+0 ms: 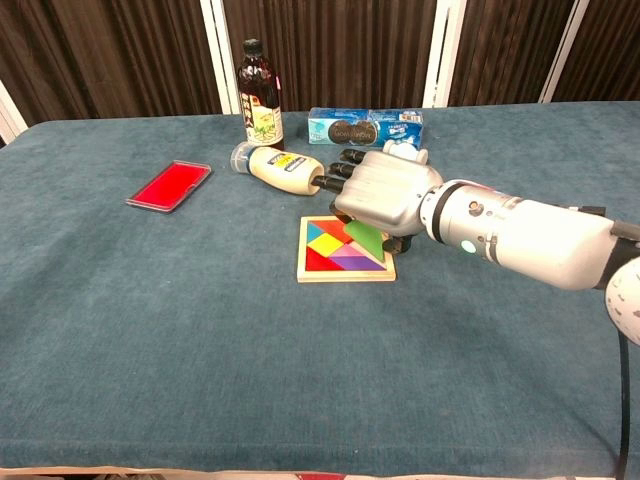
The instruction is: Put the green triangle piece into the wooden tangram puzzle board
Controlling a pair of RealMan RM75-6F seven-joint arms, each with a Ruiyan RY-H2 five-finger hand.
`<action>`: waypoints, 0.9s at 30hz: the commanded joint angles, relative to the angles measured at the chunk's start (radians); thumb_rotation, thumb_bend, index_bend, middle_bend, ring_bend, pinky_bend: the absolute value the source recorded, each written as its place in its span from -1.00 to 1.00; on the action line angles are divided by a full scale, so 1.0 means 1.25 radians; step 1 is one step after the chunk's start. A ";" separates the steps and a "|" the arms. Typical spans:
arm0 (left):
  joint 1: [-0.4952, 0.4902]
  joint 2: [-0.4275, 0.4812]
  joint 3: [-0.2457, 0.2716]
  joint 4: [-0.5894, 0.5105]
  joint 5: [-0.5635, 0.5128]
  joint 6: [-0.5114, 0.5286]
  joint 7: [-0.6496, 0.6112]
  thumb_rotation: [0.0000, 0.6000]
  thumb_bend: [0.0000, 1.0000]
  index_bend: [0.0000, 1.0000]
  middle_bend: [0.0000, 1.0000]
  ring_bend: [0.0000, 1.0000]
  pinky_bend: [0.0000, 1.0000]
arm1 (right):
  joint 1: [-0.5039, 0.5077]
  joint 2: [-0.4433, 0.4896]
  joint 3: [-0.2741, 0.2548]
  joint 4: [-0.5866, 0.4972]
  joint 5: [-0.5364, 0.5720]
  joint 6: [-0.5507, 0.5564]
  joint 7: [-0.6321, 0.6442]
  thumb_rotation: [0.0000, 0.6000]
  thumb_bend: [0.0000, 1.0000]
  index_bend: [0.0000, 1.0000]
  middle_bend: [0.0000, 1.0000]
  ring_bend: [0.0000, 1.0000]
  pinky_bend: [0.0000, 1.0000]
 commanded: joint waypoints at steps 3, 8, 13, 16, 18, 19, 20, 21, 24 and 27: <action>-0.002 0.002 -0.002 -0.001 -0.001 0.000 -0.003 1.00 -0.07 -1.00 -1.00 -1.00 -0.94 | -0.001 0.000 -0.004 -0.005 -0.001 0.003 -0.009 1.00 -0.10 0.20 -1.00 -1.00 -1.00; -0.001 0.002 0.000 -0.002 0.000 -0.002 -0.001 1.00 -0.08 -1.00 -1.00 -1.00 -0.94 | -0.002 0.001 -0.005 -0.010 -0.001 0.003 -0.011 1.00 -0.10 0.18 -1.00 -1.00 -1.00; 0.001 0.000 0.000 -0.001 0.001 0.004 -0.001 1.00 -0.08 -1.00 -1.00 -1.00 -0.94 | -0.004 0.000 -0.007 -0.015 0.003 0.004 -0.023 1.00 -0.10 0.17 -1.00 -1.00 -1.00; 0.001 0.001 0.001 -0.001 0.002 0.004 -0.003 1.00 -0.07 -1.00 -1.00 -1.00 -0.94 | -0.004 0.000 -0.007 -0.017 0.005 0.003 -0.025 1.00 -0.10 0.16 -1.00 -1.00 -1.00; 0.001 0.001 0.001 -0.002 0.003 0.003 -0.003 1.00 -0.07 -1.00 -1.00 -1.00 -0.94 | -0.005 -0.001 -0.009 -0.019 0.005 0.003 -0.026 1.00 -0.10 0.16 -1.00 -1.00 -1.00; 0.001 0.001 0.002 -0.001 0.003 0.003 -0.004 1.00 -0.08 -1.00 -1.00 -1.00 -0.94 | -0.005 -0.001 -0.009 -0.021 0.006 0.003 -0.026 1.00 -0.10 0.16 -1.00 -1.00 -1.00; 0.001 0.002 0.002 0.000 0.003 0.003 -0.005 1.00 -0.07 -1.00 -1.00 -1.00 -0.94 | -0.005 -0.001 -0.009 -0.022 0.007 0.003 -0.026 1.00 -0.10 0.16 -1.00 -1.00 -1.00; -0.001 0.001 0.000 0.000 0.002 0.002 -0.004 1.00 -0.07 -1.00 -1.00 -1.00 -0.94 | -0.005 -0.001 -0.009 -0.023 0.007 0.003 -0.028 1.00 -0.10 0.16 -1.00 -1.00 -1.00; -0.001 0.002 0.000 -0.002 0.001 0.002 -0.005 1.00 -0.07 -1.00 -1.00 -1.00 -0.94 | -0.006 -0.002 -0.010 -0.026 0.008 0.005 -0.033 1.00 -0.10 0.15 -1.00 -1.00 -1.00; 0.001 0.002 0.001 0.000 0.002 0.004 -0.007 1.00 -0.08 -1.00 -1.00 -1.00 -0.94 | -0.007 -0.002 -0.011 -0.030 0.011 0.005 -0.038 1.00 -0.10 0.14 -1.00 -1.00 -1.00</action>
